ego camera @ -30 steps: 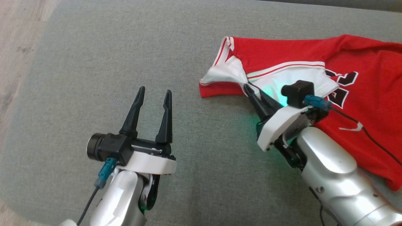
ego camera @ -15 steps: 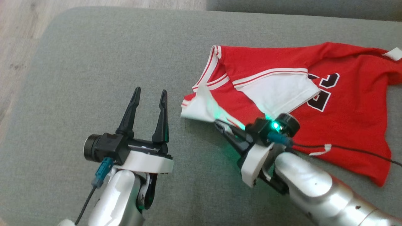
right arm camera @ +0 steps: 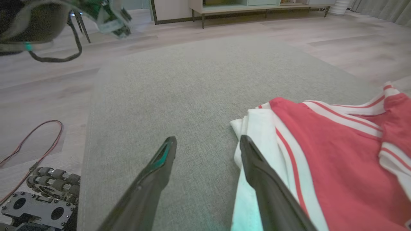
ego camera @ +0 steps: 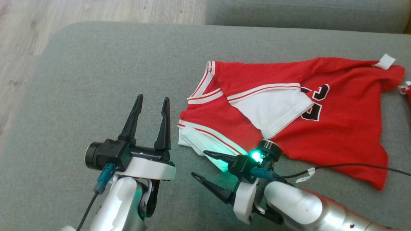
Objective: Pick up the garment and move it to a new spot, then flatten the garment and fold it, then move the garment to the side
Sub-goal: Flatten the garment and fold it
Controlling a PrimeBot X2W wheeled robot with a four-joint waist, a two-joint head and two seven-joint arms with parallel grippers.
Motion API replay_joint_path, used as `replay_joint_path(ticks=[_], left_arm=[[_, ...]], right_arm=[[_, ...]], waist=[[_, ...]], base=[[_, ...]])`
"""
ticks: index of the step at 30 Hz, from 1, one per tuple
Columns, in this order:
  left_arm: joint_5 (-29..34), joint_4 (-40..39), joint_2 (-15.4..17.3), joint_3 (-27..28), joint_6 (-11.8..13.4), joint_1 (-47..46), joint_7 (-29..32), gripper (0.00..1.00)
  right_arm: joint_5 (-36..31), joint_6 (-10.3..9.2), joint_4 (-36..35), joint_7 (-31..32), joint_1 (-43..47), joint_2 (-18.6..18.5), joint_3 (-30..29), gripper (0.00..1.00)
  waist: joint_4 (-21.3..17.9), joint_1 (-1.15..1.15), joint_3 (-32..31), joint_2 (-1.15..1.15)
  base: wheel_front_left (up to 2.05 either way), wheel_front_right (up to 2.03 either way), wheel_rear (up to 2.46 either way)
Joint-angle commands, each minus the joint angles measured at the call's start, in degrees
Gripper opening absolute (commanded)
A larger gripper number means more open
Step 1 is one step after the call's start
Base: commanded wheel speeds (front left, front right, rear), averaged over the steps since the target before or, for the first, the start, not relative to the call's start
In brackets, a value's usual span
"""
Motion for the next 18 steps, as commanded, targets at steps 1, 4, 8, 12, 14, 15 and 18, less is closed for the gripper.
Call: replay_joint_path(ticks=[1,4,8,12,14,15,18], left_arm=[[0.68,-1.60,0.24,2.27,-0.17,-0.47,-0.46,1.00],[0.93,-1.57,0.32,2.81,-0.22,0.07,-0.46,1.00],[1.18,-1.99,0.55,3.73,-0.12,0.82,-0.46,1.00],[1.35,-2.63,0.56,4.27,-0.18,1.35,-0.46,1.00],[1.41,-2.86,0.54,4.41,-0.22,1.51,-0.46,1.00],[1.43,-2.96,0.53,4.49,-0.24,1.57,-0.46,1.00],[1.54,-3.11,0.49,4.55,-0.37,1.69,-0.46,1.00]], right_arm=[[0.94,-0.04,-2.07,-0.68,0.45,0.40,-0.21,1.00],[2.26,-0.04,-3.44,-0.82,0.07,-0.66,-2.53,1.00],[0.71,-0.04,-5.66,-0.86,1.10,-1.81,-16.01,1.00],[-4.19,-0.04,-9.14,-0.87,5.75,-1.52,-34.52,1.00],[-7.31,-0.04,-11.26,-0.87,8.97,-0.69,-42.98,1.00],[-8.87,-0.04,-12.38,-0.87,10.72,-0.05,-46.79,1.00],[-13.13,-0.04,-15.61,-0.88,16.18,2.34,-56.14,1.00]], waist=[[-0.38,0.00,-0.60,0.00],[-1.24,0.00,-1.43,0.00],[-3.12,0.00,-2.17,0.00],[-5.05,0.00,-2.42,0.00],[-5.98,0.00,-2.47,0.00],[-6.45,0.00,-2.49,0.00],[-7.59,0.00,-2.43,0.00]], base=[[0.00,0.00,0.00],[0.00,0.00,0.00],[0.00,0.00,0.00],[0.00,0.00,0.00],[0.00,0.00,0.00],[0.00,0.00,0.00],[0.00,0.00,0.00]])
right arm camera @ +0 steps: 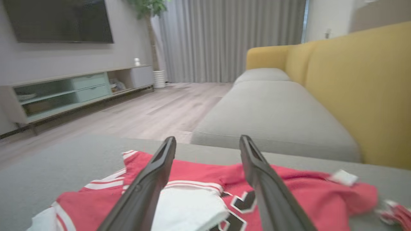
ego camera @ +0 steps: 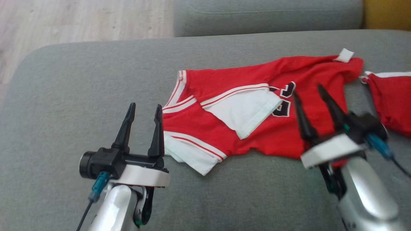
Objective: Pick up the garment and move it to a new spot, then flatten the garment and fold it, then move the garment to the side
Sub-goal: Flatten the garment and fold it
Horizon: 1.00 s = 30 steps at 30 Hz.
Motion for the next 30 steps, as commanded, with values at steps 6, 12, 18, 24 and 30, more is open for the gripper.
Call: replay_joint_path(ticks=[6,12,18,24,30], left_arm=[[0.64,-2.12,0.30,2.17,-0.45,-1.25,-0.46,1.00],[0.92,-1.92,0.25,2.16,-0.62,-1.60,-0.46,1.00],[1.28,-1.08,0.23,1.91,-1.03,-2.23,-0.46,1.00],[2.16,2.27,1.72,0.52,-2.38,-5.46,3.23,1.00],[3.06,6.98,3.59,-5.28,-6.72,-12.55,14.67,1.00]], right_arm=[[-3.70,-0.04,-6.01,-0.60,6.06,4.73,-7.30,1.00],[-5.30,-0.04,-8.06,-0.61,7.96,6.44,-9.13,1.00],[-5.67,-0.04,-8.54,-0.61,7.65,6.86,-8.88,1.00],[-5.15,-0.04,-8.51,-0.61,7.17,6.98,-8.06,1.00],[-3.21,-0.04,-8.74,-0.61,5.93,7.00,-6.90,1.00]], waist=[[-1.95,0.00,0.53,0.00],[-3.02,0.00,1.03,0.00],[-3.42,0.00,1.71,0.00],[-4.58,0.00,3.93,0.00],[-7.70,0.00,6.81,0.00]], base=[[0.00,0.00,0.00],[0.00,0.00,0.00],[0.00,0.00,0.00],[0.00,0.00,0.00],[0.00,0.00,0.00]])
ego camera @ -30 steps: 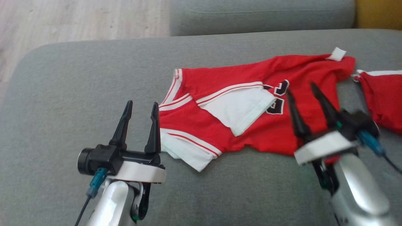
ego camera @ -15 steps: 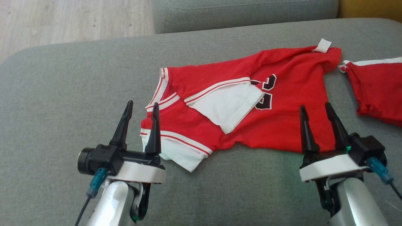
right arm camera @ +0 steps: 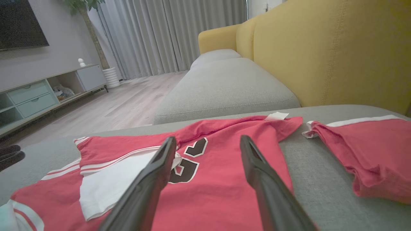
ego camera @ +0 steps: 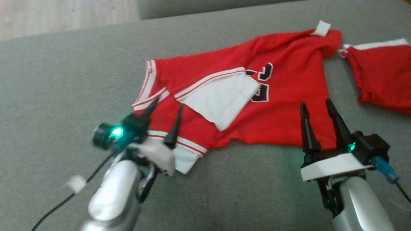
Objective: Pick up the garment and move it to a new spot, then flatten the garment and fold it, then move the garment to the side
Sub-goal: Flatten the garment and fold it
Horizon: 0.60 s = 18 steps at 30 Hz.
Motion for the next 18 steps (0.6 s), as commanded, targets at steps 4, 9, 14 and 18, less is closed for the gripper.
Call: replay_joint_path(ticks=[4,9,14,18], left_arm=[[0.65,-1.09,-0.62,-5.32,-1.49,-5.75,3.54,1.00],[2.75,1.63,0.35,-10.86,-1.80,-8.55,5.83,1.00],[3.87,4.22,1.05,-12.54,-1.71,-9.30,6.60,1.00],[4.05,5.28,1.37,-12.87,-1.42,-9.59,6.30,1.00]], right_arm=[[1.60,-0.04,-2.17,-0.61,-3.00,0.24,1.78,1.00],[3.00,-0.04,-2.14,-0.61,-3.64,0.24,1.85,1.00],[3.66,-0.04,-1.83,-0.61,-3.88,0.24,1.37,1.00],[3.94,-0.04,-1.63,-0.61,-4.04,0.24,1.49,1.00]], waist=[[-3.69,-0.01,3.14,0.00],[-6.35,-0.01,4.32,0.00],[-7.69,-0.01,4.52,0.00],[-8.26,-0.01,4.56,0.00]], base=[[0.00,0.00,0.00],[0.00,0.00,0.00],[0.00,0.00,0.00],[0.00,0.00,0.00]])
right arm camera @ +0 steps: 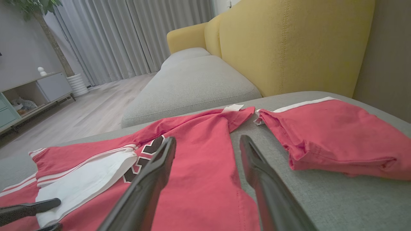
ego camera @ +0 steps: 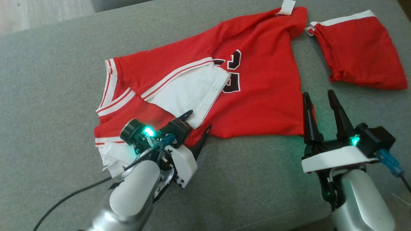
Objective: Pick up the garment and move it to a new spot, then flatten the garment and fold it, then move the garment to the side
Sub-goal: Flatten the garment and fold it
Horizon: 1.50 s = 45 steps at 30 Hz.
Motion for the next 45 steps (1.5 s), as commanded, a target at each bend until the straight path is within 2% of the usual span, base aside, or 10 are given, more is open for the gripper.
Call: replay_joint_path(ticks=[1,4,5,6,8,21,31,41,43,45], left_arm=[[0.50,-1.05,1.06,1.31,0.40,-2.77,-0.27,1.00],[0.51,-0.50,1.15,1.20,0.61,-2.93,-0.01,1.00],[0.23,-0.29,1.09,1.25,0.60,-2.96,0.08,0.95],[0.08,-0.24,1.07,1.35,0.71,-3.04,-0.16,0.48],[-0.27,-0.23,0.96,1.64,1.04,-3.16,-0.79,0.00],[-2.34,-1.48,1.22,1.53,1.01,-3.76,-1.24,0.00],[-7.43,-7.90,1.69,11.44,9.59,-0.52,-13.56,0.00],[-12.97,-13.03,0.54,16.80,13.34,11.74,-20.14,0.00],[-12.78,-13.48,0.10,16.81,13.64,13.32,-20.76,0.95],[-12.68,-13.90,-0.34,16.96,13.69,14.13,-21.10,1.00]], right_arm=[[0.54,-0.04,-1.44,-0.61,-1.86,0.22,1.32,1.00],[0.60,-0.04,-1.38,-0.61,-1.92,0.22,1.35,1.00],[0.63,-0.04,-1.36,-0.61,-1.93,0.22,1.34,1.00],[0.64,-0.04,-1.33,-0.61,-1.92,0.22,1.31,1.00],[0.58,-0.04,-1.21,-0.61,-1.83,0.22,1.21,1.00],[-0.12,-0.04,-0.07,-0.61,-1.96,0.22,1.19,1.00],[-0.80,-0.04,-2.34,-0.61,-0.57,0.22,0.95,1.00],[-2.23,-0.04,-4.13,-0.61,2.93,0.22,1.38,1.00],[-2.25,-0.04,-4.33,-0.61,3.42,0.22,1.44,1.00],[-2.25,-0.04,-4.49,-0.61,3.66,0.23,1.54,1.00]], waist=[[-0.24,0.00,0.00,0.00],[-0.41,0.00,0.00,0.00],[-0.46,0.00,-0.03,0.00],[-0.50,0.00,-0.06,0.00],[-0.49,0.00,-0.15,0.00],[0.68,0.00,-0.75,0.00],[4.53,0.00,-4.39,0.00],[10.49,0.00,-7.21,0.00],[11.08,0.00,-7.28,0.00],[11.38,0.00,-7.27,0.00]], base=[[0.00,0.00,0.00],[0.00,0.00,0.00],[0.00,0.00,0.00],[0.00,0.00,0.00],[0.00,0.00,0.00],[0.00,0.00,0.00],[0.00,0.00,0.00],[0.00,0.00,0.00],[0.00,0.00,0.00],[0.00,0.00,0.00]])
